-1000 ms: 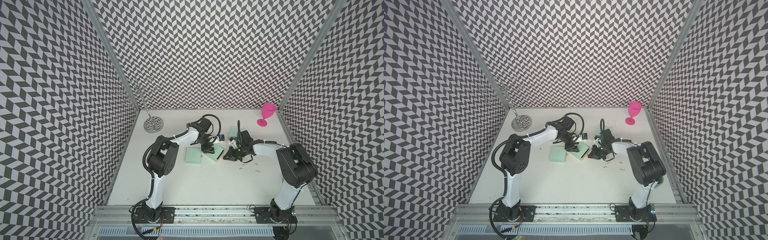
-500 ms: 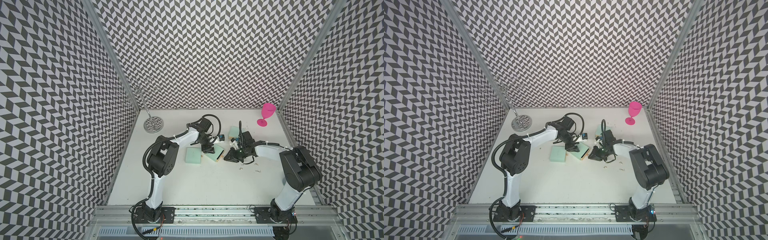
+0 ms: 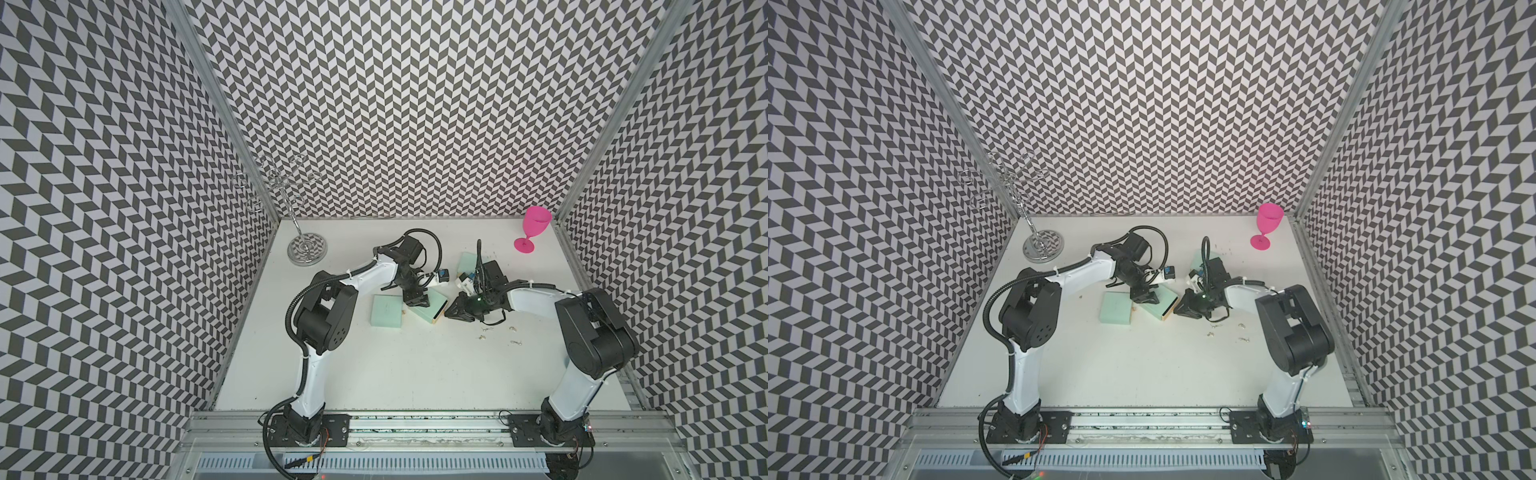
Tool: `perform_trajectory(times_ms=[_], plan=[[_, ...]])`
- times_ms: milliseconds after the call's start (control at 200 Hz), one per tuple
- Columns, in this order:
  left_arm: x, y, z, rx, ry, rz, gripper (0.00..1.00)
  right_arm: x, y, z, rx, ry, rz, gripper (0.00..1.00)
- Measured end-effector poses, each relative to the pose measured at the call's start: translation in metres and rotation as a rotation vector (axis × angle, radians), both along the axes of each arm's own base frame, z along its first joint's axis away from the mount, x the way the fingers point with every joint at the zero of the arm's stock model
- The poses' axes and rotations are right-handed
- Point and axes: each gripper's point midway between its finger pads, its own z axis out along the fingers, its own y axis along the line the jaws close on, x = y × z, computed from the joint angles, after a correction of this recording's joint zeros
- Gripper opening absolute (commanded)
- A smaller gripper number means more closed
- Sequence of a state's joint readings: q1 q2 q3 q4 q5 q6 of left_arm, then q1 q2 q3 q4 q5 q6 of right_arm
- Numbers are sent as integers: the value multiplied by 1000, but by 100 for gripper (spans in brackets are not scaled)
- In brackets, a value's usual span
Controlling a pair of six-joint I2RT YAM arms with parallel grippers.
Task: Place the earrings into the drawer-style jewelry box
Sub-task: Open the drawer in the jewelry box.
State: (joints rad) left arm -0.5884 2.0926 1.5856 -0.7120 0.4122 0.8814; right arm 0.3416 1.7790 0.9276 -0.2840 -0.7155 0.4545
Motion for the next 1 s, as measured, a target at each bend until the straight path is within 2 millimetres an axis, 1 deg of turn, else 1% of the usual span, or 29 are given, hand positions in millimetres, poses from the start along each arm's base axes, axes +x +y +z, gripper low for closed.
perform_trajectory(times_ms=[190,481,601,751,796,996], plan=[[0,0,0,0,0,0,60,0,1,-8,2,17,1,16],[0,0,0,0,0,0,60,7,4,-4,20,-10,-5,15],[0,0,0,0,0,0,60,7,5,-3,25,-9,-6,11],[0,0,0,0,0,0,60,8,6,-4,34,-9,-3,2],[0,0,0,0,0,0,60,8,7,-5,36,-9,-3,0],[0,0,0,0,1,0,60,8,7,-5,41,-7,0,0]])
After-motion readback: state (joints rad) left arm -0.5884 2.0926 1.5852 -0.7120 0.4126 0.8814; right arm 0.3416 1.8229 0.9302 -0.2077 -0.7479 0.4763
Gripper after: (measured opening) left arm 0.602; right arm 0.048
